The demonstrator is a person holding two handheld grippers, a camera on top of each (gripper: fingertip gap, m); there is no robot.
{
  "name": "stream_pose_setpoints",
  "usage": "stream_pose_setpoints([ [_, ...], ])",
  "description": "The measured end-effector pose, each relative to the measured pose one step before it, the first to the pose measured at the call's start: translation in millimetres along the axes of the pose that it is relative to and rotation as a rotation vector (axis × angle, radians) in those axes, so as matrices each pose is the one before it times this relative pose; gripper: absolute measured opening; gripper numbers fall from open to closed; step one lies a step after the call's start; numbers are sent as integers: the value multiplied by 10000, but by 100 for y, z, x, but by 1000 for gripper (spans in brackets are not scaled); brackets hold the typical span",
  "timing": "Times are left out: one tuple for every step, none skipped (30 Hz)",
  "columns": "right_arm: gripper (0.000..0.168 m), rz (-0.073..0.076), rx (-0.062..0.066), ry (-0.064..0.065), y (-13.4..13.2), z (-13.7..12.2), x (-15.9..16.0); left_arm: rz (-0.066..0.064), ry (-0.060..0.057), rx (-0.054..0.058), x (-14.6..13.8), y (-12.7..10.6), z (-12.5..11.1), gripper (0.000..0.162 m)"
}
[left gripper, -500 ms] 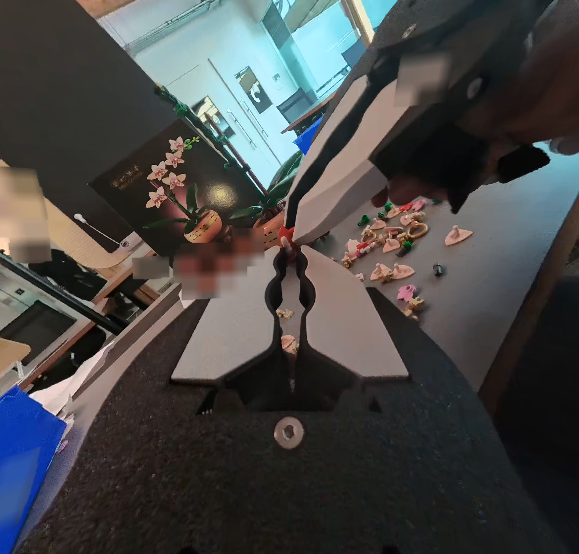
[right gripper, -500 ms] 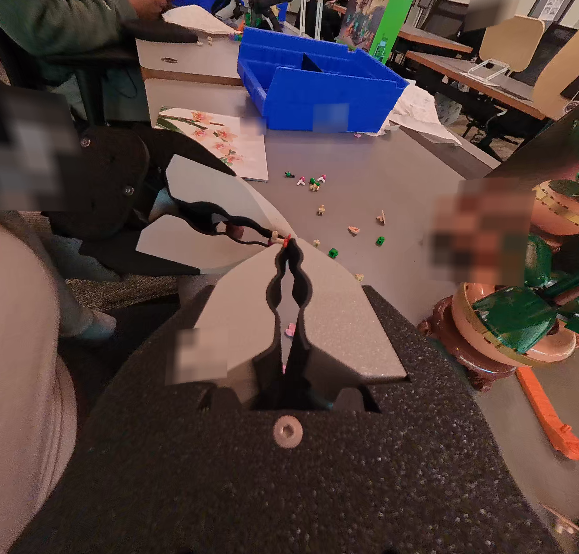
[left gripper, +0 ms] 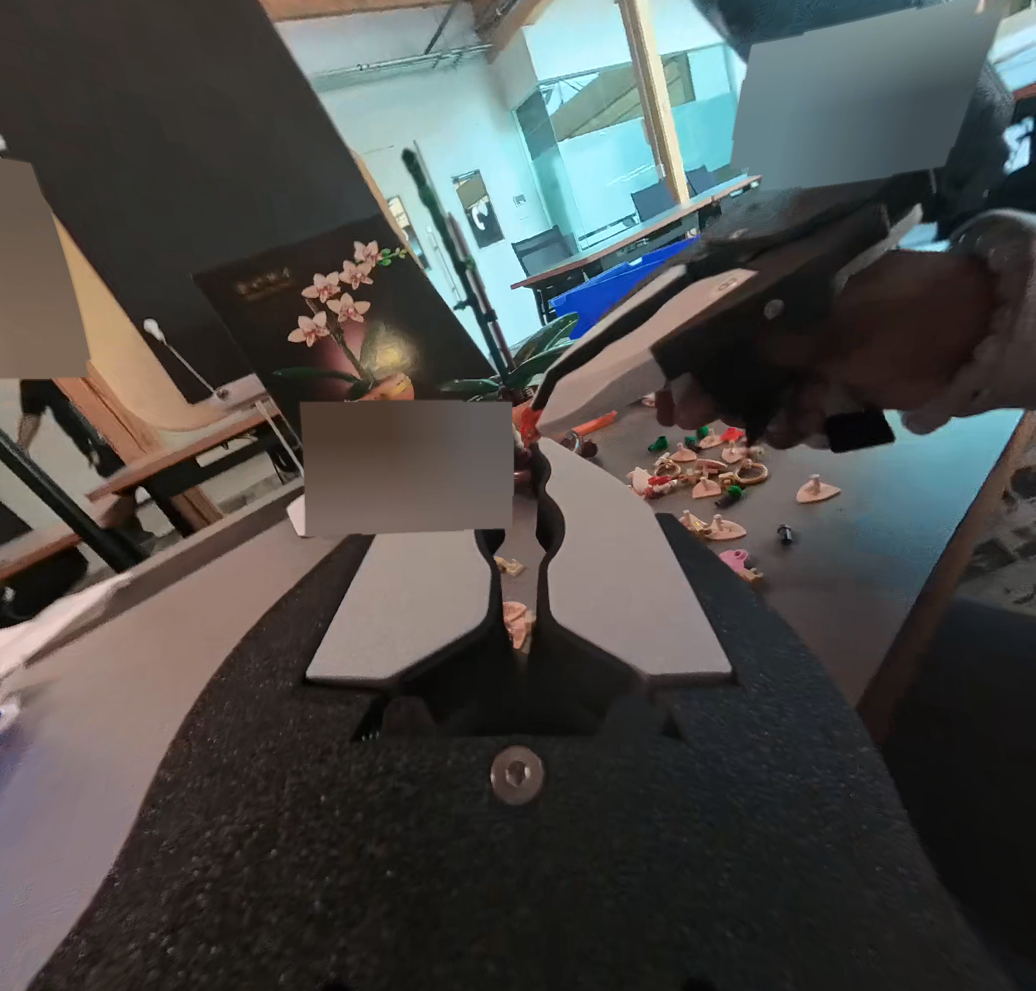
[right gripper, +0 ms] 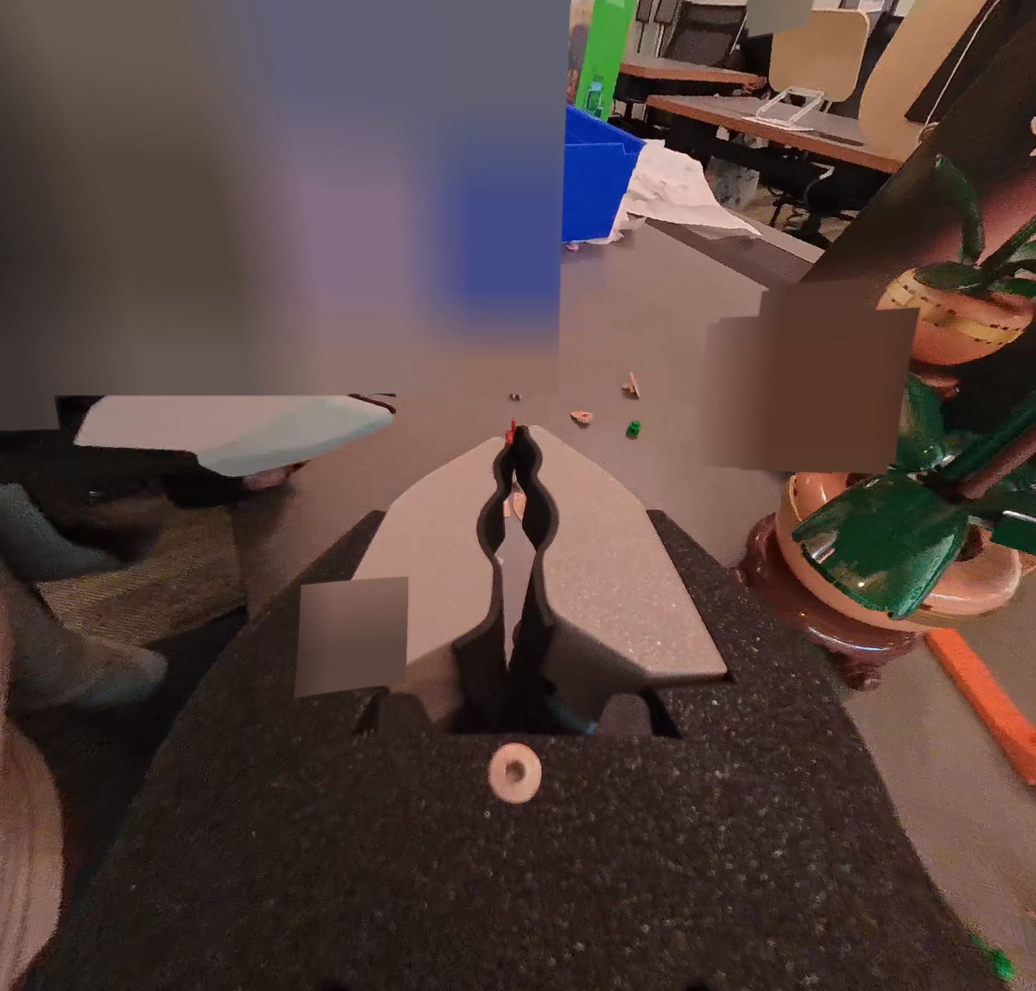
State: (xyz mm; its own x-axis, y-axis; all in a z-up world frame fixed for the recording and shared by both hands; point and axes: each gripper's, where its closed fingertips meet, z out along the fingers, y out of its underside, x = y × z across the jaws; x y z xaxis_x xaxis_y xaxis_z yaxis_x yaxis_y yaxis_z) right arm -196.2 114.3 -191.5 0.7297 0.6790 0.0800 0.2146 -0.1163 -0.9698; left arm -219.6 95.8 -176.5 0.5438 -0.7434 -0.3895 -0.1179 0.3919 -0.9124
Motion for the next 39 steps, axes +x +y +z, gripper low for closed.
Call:
stream_pose_setpoints([
  [1, 374, 142, -135, -89, -26, 93, -342, -64, -51, -174, 209, 61, 5],
  [1, 300, 149, -51, -46, -87, 142, -225, 2, -87, -78, 201, 74, 5],
  [0, 333, 149, -118, -91, -108, -13, -138, -25, -23, -78, 54, 23, 5],
  [0, 226, 104, -149, -68, -113, -192, -130, -86, 34, -164, -33, -36, 5],
  [0, 15, 4, -25, 51, -60, -111, -136, -90, 49, -163, -70, -50, 6],
  [1, -178, -129, 56, 227, -22, -44, -163, -48, 66, -139, -80, -38, 6],
  [1, -303, -169, 148, 280, 4, 79, -212, 5, 70, -60, -105, -43, 6],
  [1, -381, -157, 232, 281, -3, 198, -233, 38, 48, -15, -71, -12, 6],
  [1, -457, -426, 228, 693, 172, 284, -217, 13, 14, -81, -32, 4, 6],
  [1, -394, -824, 55, 1320, 397, 154, -213, -27, -8, -158, 13, 17, 6],
  [2, -146, -1004, 134, 1591, 510, 299, -260, 26, -34, -112, 22, 15, 5],
  [3, -37, -860, 75, 1319, 488, 176, -327, 93, -98, -62, 59, 53, 6],
  [4, -42, -516, 8, 760, 257, 91, -352, 122, -191, -41, 152, 91, 6],
  [30, 13, 54, 182, -75, -43, 246, -311, 197, -295, 29, 259, 136, 6],
  [66, 130, 292, 157, -435, -132, 216, -250, 246, -393, 94, 375, 159, 6],
  [72, 173, 113, -37, -250, -154, 44, -218, 169, -406, -4, 396, 164, 6],
  [76, 134, 47, -187, -160, -135, -104, -181, 128, -323, -39, 324, 141, 6],
  [68, 88, 330, -95, -507, -305, -26, -90, 208, -274, 70, 304, 140, 6],
  [56, 91, 784, 64, -1085, -497, 109, 10, 130, -272, 23, 320, 135, 6],
  [43, 128, 921, 71, -1317, -625, 34, 141, -27, -281, -136, 331, 120, 6],
  [29, 166, 792, -224, -1261, -529, -383, 330, -75, -325, -102, 373, 142, 6],
  [22, 279, 523, -600, -940, -264, -897, 527, -172, -353, -114, 379, 148, 6],
  [16, 495, 191, -499, -415, 4, -706, 726, -284, -335, -131, 339, 156, 6],
  [11, 493, -61, -310, 37, 140, -344, 887, -286, -320, -46, 295, 177, 6],
  [4, 256, -115, 3, 260, 137, 211, 915, -273, -319, 18, 251, 181, 6],
  [5, -122, -274, 519, 545, 17, 985, 803, -323, -341, -56, 273, 191, 6],
  [14, -570, -223, 516, 410, -86, 921, 661, -323, -324, -109, 265, 164, 6],
  [31, -542, 306, 382, -477, -309, 430, 521, -270, -187, -95, 105, 86, 6],
  [41, -216, 1172, 101, -1897, -657, -140, 340, -304, 34, -207, -179, -66, 7],
  [35, -50, 1385, 47, -2113, -694, -249, 149, -274, 201, -280, -385, -195, 6],
  [37, -558, 115, 625, -64, 43, 590, -29, -139, 205, -204, -379, -198, 6],
  [38, -1622, -2891, 315, 4193, 883, 510, -170, -62, 84, -196, -135, -121, 6],
  [40, -1337, -3161, -467, 4535, 1264, -660, -228, -24, -19, -192, 113, -41, 6],
  [42, 109, 643, 99, -693, 226, -258, -244, 3, -32, -166, 227, -13, 6],
  [31, 554, 2159, 69, -2847, -1275, -96, -240, 52, 25, -105, 177, -24, 6],
  [29, 88, 815, 281, -1458, -612, 365, -255, 235, 213, 141, -169, -95, 6],
  [37, -576, -503, 195, 445, 148, 384, -393, 486, 552, 496, -746, -197, 6],
  [47, -441, -575, 134, 874, 306, 239, -599, 658, 807, 726, -1190, -217, 6],
  [49, -193, 16, -11, 179, 92, -50, -804, 515, 717, 466, -1101, -79, 6],
])
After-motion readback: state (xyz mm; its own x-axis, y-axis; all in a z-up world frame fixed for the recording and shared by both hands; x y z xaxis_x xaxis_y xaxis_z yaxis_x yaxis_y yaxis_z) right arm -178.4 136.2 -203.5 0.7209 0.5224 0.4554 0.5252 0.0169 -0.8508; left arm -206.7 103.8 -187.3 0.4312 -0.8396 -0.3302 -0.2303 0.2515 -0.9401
